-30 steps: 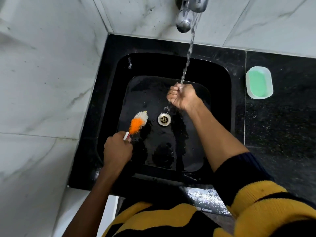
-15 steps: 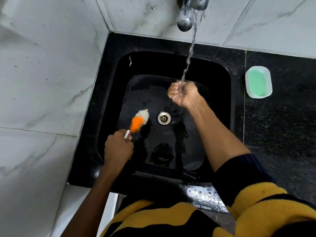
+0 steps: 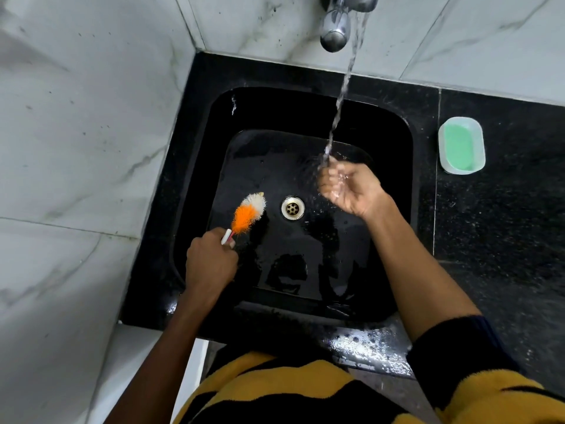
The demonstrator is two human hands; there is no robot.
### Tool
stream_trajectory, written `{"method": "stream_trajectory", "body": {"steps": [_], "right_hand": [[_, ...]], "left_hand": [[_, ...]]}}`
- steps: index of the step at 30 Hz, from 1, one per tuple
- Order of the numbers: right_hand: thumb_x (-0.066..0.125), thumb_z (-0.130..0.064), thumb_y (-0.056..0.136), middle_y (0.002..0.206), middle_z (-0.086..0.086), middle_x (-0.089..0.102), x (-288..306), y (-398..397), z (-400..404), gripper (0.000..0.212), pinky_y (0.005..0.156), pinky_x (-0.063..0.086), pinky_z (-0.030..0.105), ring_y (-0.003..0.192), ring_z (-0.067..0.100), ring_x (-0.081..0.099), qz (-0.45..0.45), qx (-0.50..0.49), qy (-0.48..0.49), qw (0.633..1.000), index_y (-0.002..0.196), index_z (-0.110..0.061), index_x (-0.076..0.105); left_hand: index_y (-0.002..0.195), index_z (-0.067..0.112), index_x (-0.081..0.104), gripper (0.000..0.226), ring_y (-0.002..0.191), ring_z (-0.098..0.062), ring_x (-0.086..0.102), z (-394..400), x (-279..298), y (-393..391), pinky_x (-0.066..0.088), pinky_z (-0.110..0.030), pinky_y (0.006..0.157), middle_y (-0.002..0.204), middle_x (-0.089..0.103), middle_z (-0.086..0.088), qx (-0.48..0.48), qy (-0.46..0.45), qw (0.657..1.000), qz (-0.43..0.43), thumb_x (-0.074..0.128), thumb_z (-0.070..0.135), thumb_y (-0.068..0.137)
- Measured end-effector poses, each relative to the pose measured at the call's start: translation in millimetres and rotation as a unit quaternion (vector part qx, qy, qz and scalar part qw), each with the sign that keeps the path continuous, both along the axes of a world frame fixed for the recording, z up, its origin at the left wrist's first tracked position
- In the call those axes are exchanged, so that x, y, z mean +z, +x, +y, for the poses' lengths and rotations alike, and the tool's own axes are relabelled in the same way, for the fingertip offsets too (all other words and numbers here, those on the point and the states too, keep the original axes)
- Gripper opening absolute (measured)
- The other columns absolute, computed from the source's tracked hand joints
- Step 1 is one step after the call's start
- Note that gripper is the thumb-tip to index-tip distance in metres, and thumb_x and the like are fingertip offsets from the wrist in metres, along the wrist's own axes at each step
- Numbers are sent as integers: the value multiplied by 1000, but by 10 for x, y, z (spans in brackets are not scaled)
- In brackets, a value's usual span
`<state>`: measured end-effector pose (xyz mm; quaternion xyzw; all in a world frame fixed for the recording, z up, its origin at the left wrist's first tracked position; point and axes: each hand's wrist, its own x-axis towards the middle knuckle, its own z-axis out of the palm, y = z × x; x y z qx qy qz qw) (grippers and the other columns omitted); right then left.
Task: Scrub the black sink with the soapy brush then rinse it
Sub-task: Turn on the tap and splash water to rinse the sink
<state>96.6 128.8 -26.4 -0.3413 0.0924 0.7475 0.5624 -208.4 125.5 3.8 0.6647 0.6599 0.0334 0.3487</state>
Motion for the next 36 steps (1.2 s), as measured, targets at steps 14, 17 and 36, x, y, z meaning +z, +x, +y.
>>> {"method": "stream_trajectory", "body": {"steps": [14,17,36], "right_hand": [[33,9,90,101,23,58,-613,-446,-1302,24,83,54,47,98,38,56,-246,147,-266,920,95,7,57],[32,8,92,104,27,63,-569,-351,-1055,29,79,58,39,91,34,65,-260,114,-248,926,105,12,58],[26,-18,103,38,-9,35,373,-152,925,37,31,13,12,27,5,22,-254,-70,-142,954,71,-18,45]], "left_hand": [[80,14,66,14,66,-28,62,25,-39,-37,57,-46,67,68,65,-8,3,7,1000,0,59,12,92],[81,13,66,14,66,-28,62,21,-41,-43,56,-44,66,68,65,-9,-2,9,1000,4,59,13,93],[74,20,61,17,67,-28,62,102,-50,36,53,-39,63,68,65,-6,12,-1,1000,3,57,15,90]]}}
